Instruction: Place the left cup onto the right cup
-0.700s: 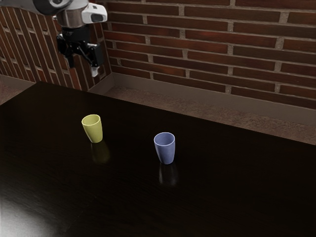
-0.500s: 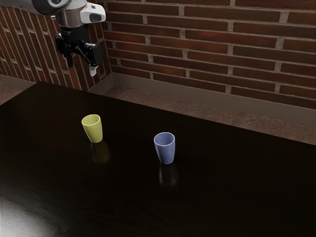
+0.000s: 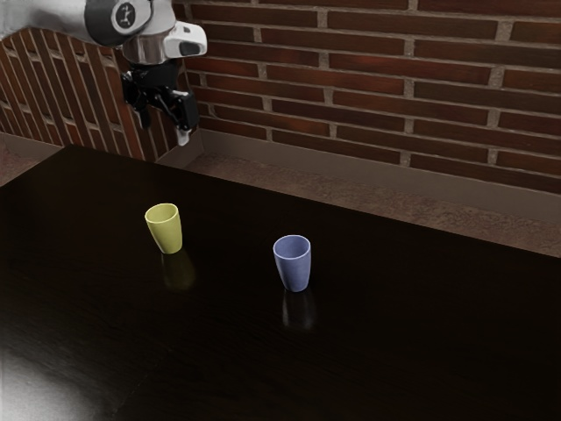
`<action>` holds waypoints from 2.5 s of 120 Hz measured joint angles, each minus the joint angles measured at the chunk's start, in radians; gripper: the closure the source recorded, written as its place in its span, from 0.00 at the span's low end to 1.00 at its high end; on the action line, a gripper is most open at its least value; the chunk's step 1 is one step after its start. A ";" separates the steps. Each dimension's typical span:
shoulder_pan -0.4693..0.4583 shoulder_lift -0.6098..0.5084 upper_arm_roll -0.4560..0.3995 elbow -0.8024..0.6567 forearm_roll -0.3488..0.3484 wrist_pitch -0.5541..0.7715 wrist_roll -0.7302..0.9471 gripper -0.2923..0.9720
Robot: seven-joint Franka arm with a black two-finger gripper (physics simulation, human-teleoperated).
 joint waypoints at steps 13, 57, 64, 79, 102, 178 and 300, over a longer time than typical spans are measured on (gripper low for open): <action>-0.001 0.031 0.012 0.002 -0.001 0.033 0.014 0.23; -0.001 0.129 0.067 0.031 -0.010 0.108 0.063 0.23; -0.001 0.141 0.075 0.039 -0.015 0.115 0.072 0.23; -0.001 0.162 0.087 0.050 -0.023 0.128 0.090 0.23; -0.001 0.195 0.101 0.054 -0.033 0.152 0.115 0.23; -0.001 0.331 0.213 0.129 -0.127 0.241 0.269 0.23; -0.004 0.270 0.224 -0.041 -0.155 0.340 0.254 0.23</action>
